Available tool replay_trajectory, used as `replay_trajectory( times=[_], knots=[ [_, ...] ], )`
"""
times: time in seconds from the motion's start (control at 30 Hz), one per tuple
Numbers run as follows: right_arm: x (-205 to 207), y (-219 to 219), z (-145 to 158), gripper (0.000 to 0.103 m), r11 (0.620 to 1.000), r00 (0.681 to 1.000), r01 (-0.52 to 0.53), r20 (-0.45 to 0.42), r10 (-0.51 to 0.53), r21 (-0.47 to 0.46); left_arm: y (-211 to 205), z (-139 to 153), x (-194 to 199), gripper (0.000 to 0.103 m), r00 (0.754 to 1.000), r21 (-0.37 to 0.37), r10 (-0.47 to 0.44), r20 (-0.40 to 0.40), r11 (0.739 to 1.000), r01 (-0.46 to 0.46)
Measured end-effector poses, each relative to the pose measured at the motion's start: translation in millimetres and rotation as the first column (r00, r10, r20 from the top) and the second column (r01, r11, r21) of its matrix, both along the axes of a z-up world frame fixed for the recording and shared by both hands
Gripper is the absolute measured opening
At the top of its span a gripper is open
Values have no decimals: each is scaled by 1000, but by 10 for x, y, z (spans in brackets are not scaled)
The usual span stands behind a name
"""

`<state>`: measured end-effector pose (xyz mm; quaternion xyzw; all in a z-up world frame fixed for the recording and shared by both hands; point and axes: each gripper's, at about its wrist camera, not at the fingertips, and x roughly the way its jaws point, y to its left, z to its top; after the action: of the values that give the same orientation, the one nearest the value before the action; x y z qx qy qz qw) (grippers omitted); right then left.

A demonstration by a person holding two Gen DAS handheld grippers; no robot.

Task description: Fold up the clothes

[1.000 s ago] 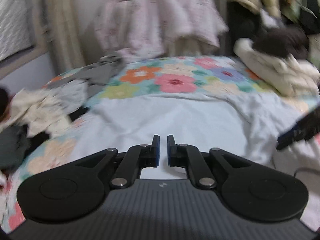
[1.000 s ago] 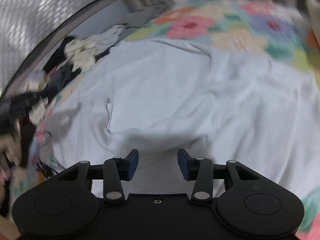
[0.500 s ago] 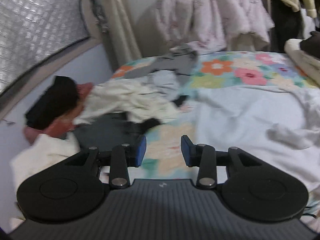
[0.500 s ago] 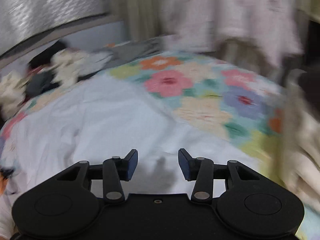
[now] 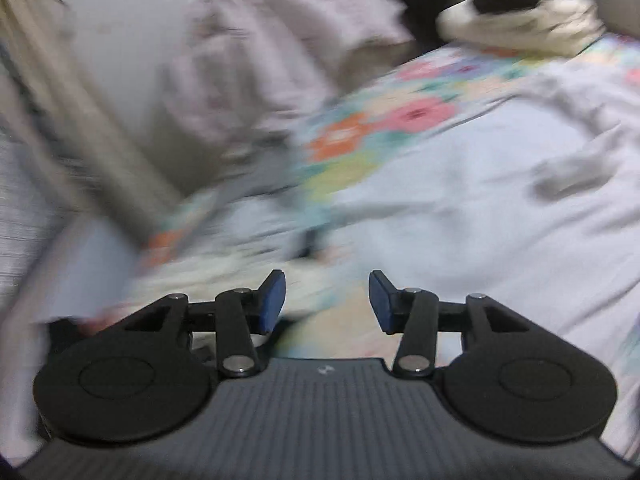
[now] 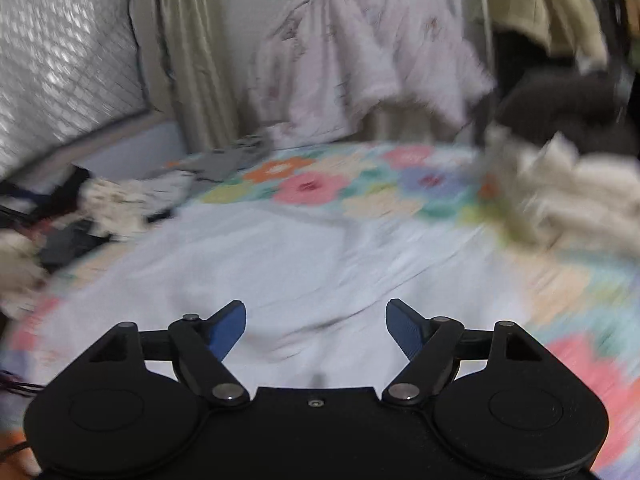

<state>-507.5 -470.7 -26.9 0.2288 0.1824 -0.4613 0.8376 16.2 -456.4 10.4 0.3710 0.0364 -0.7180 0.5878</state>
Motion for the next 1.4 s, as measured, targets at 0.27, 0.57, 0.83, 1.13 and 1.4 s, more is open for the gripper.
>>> replay_trajectory(
  times=[0.27, 0.57, 0.83, 1.13, 1.4],
  knots=[
    [473, 183, -372, 26, 994, 999, 35, 29, -38, 102, -605, -623, -1415, 45, 877, -87, -301, -375, 953, 290],
    [543, -199, -645, 28, 964, 991, 132, -18, -131, 229, -811, -1300, -2456, 66, 857, 140, -442, -266, 862, 488],
    [533, -347, -717, 39, 938, 981, 187, -15, -191, 293, -1093, -1369, -1782, 12, 566, 298, 72, -821, 900, 317],
    [640, -538, -619, 42, 920, 974, 222, -22, -227, 322, -978, -1709, -1380, 12, 107, 393, 381, -919, 853, 342],
    [523, -527, -582, 31, 887, 949, 190, 154, -276, 422, -822, -1237, -1616, 12, 259, 299, 207, -943, 869, 395]
  ],
)
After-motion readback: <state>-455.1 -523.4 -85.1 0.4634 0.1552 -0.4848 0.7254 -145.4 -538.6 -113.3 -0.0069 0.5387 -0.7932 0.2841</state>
